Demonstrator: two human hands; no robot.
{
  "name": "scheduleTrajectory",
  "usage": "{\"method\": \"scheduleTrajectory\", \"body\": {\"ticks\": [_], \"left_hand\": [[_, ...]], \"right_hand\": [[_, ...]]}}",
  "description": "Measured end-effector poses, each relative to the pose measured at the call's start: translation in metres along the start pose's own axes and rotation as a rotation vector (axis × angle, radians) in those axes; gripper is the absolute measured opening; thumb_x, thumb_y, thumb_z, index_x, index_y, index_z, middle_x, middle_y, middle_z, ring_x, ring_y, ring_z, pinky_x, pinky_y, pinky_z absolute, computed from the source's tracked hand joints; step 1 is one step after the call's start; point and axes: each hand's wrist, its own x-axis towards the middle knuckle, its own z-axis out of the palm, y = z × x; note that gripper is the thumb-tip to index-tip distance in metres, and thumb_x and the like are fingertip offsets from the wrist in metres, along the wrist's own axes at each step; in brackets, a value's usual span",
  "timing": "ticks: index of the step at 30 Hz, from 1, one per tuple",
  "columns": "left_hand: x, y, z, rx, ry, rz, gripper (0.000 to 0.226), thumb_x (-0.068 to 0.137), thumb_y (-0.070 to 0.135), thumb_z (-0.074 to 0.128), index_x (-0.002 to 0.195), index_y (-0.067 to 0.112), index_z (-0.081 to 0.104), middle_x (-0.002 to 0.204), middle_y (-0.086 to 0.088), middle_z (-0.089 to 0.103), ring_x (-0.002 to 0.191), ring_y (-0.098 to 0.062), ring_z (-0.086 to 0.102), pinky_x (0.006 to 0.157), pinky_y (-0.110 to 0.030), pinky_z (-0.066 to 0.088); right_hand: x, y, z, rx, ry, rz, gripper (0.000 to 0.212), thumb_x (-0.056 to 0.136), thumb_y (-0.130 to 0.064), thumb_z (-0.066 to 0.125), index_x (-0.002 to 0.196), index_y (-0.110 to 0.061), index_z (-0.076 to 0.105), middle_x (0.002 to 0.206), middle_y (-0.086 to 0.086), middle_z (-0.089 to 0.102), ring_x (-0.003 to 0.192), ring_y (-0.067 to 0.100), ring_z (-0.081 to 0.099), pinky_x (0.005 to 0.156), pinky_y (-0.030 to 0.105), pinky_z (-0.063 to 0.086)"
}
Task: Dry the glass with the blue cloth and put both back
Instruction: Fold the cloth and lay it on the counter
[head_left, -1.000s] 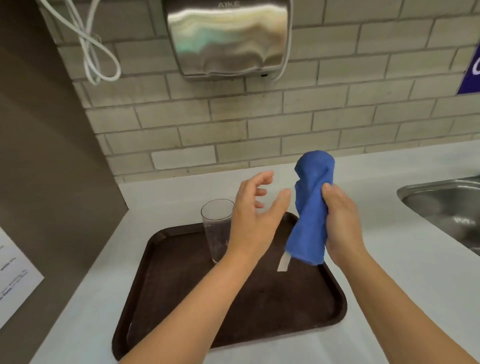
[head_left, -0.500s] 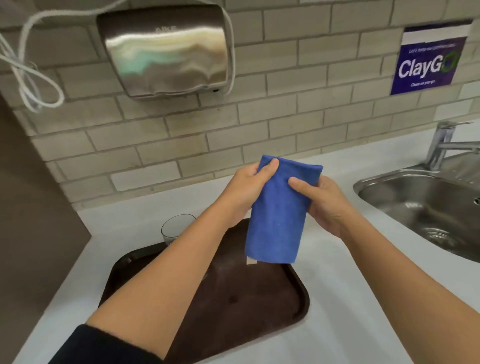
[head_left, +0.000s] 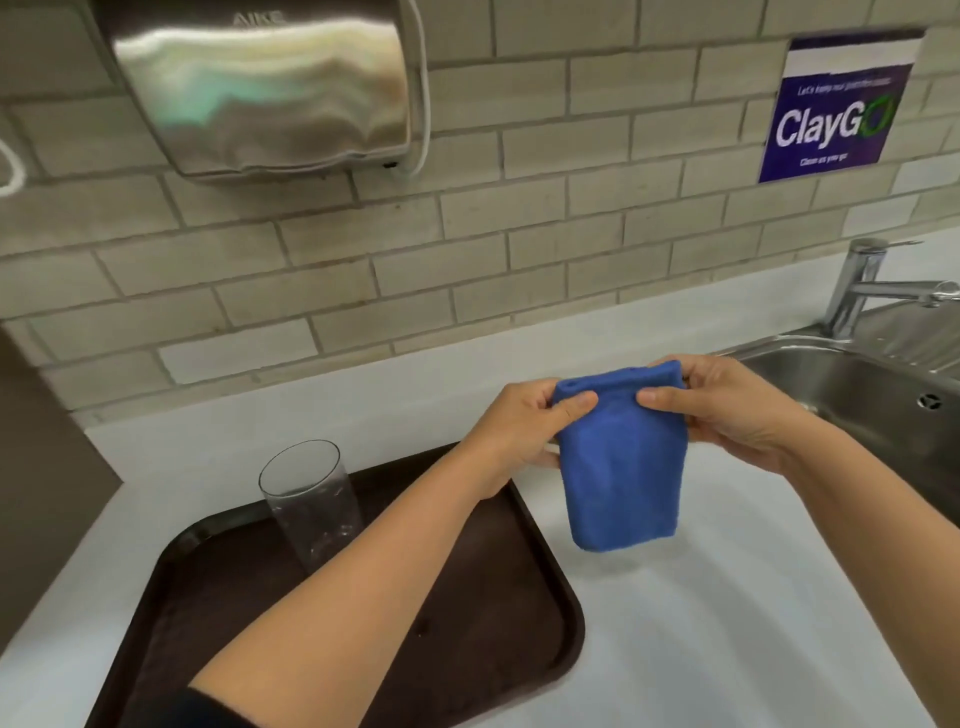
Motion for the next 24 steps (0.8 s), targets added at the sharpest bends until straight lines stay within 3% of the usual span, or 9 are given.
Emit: {"method": "scheduleTrajectory", "body": {"ticks": [3,7,9,11,13,16,18,20,24], "left_hand": [[0.018,-0.017,0.001,-0.089,-0.023,-0.098,0.025,0.091,0.024,0.052,0.111,0.014,0.062,0.102,-0.003,0.066,0.088,-0.014,0.065,0.064,-0.025,0.059],[0.051,-0.053,-0.003,-0.08,0.069,-0.215,0.019,0.089,0.021,0.055,0.103,0.01,0.063,0.097,-0.007,0.065,0.081,-0.013,0.065,0.061,-0.027,0.059],[0.071,-0.076,-0.007,0.08,0.15,-0.24,0.009,0.087,0.016,0.058,0.09,0.01,0.064,0.09,-0.011,0.064,0.076,-0.016,0.064,0.061,-0.029,0.06],[0.091,-0.099,-0.014,0.286,0.213,-0.24,0.007,0.083,0.013,0.059,0.079,0.012,0.064,0.088,-0.017,0.066,0.08,-0.025,0.066,0.073,-0.039,0.059],[0.109,-0.117,-0.023,0.464,0.242,-0.235,0.009,0.08,0.013,0.059,0.085,0.013,0.067,0.084,-0.016,0.067,0.081,-0.026,0.064,0.08,-0.038,0.055],[0.128,-0.138,-0.034,0.643,0.24,-0.237,0.007,0.079,0.015,0.061,0.076,0.021,0.058,0.076,-0.007,0.057,0.072,-0.02,0.054,0.076,-0.034,0.049],[0.136,-0.148,-0.041,0.714,0.281,-0.24,0.006,0.08,0.023,0.061,0.082,0.021,0.067,0.083,-0.006,0.068,0.081,-0.02,0.06,0.084,-0.035,0.046],[0.141,-0.155,-0.045,0.833,0.323,-0.247,0.017,0.082,0.032,0.059,0.092,0.022,0.069,0.096,0.001,0.072,0.094,-0.018,0.062,0.092,-0.035,0.039],[0.144,-0.163,-0.048,1.039,0.346,-0.208,0.026,0.085,0.037,0.054,0.107,0.027,0.062,0.108,0.003,0.068,0.105,-0.021,0.055,0.089,-0.033,0.03]], "right_hand": [[0.015,0.013,-0.01,-0.003,-0.025,0.082,0.037,0.06,-0.031,0.07,0.092,-0.013,0.07,0.085,0.0,0.076,0.081,0.014,0.071,0.059,0.023,0.057],[0.053,0.049,-0.015,-0.035,-0.044,0.212,0.027,0.067,-0.027,0.071,0.091,-0.015,0.071,0.087,0.003,0.076,0.084,0.017,0.071,0.062,0.026,0.057],[0.074,0.076,-0.013,-0.063,-0.032,0.273,0.014,0.073,-0.019,0.07,0.086,-0.014,0.072,0.083,0.003,0.076,0.079,0.017,0.071,0.065,0.029,0.058],[0.096,0.103,-0.01,-0.1,-0.004,0.317,0.007,0.075,-0.014,0.069,0.082,-0.012,0.071,0.079,0.004,0.073,0.073,0.016,0.069,0.061,0.028,0.057],[0.114,0.125,-0.006,-0.131,0.015,0.355,0.006,0.077,-0.011,0.068,0.083,-0.011,0.069,0.078,0.005,0.071,0.069,0.015,0.067,0.054,0.024,0.054],[0.136,0.148,-0.002,-0.167,0.031,0.38,0.004,0.078,-0.008,0.066,0.081,-0.009,0.067,0.078,0.006,0.07,0.066,0.013,0.066,0.049,0.018,0.05],[0.149,0.153,0.001,-0.197,0.058,0.365,0.004,0.077,-0.006,0.066,0.077,-0.01,0.066,0.076,0.005,0.068,0.063,0.01,0.064,0.046,0.014,0.047],[0.161,0.154,0.004,-0.292,0.074,0.341,0.005,0.075,-0.006,0.068,0.08,-0.008,0.065,0.083,0.009,0.068,0.069,0.014,0.064,0.056,0.017,0.05],[0.17,0.152,0.014,-0.636,0.107,0.308,0.044,0.073,-0.016,0.068,0.115,-0.016,0.053,0.102,0.008,0.063,0.091,0.022,0.058,0.077,0.031,0.047]]}}
